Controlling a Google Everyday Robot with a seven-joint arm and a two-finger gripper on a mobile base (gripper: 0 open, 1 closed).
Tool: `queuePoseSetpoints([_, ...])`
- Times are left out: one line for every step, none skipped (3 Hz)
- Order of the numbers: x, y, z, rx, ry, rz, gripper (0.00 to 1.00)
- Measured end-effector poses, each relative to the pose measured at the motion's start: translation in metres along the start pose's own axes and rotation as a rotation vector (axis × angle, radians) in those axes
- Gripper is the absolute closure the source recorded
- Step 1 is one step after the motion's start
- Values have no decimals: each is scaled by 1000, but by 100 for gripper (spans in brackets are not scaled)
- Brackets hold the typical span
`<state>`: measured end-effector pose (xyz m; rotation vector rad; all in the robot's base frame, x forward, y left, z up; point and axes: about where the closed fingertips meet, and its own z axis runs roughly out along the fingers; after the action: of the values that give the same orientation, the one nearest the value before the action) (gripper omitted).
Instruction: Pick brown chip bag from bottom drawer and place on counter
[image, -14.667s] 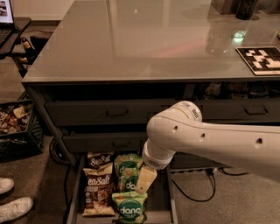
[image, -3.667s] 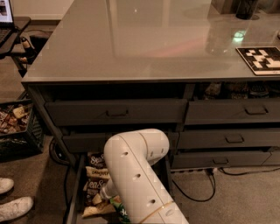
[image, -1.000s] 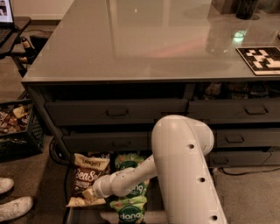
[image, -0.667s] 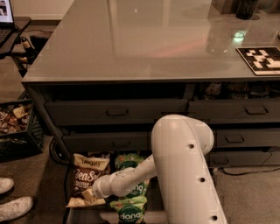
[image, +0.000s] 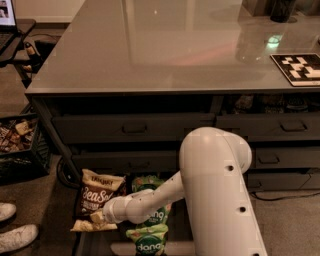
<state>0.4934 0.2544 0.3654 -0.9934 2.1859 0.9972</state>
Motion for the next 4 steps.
queuePoseSetpoints([-31, 13, -24, 22, -31, -19, 100])
queuePoseSetpoints([-58, 25, -49, 55, -49, -50, 100])
queuePoseSetpoints([-66, 26, -54, 62, -56, -52, 100])
queuePoseSetpoints([-78, 34, -61, 62, -72, -75, 100])
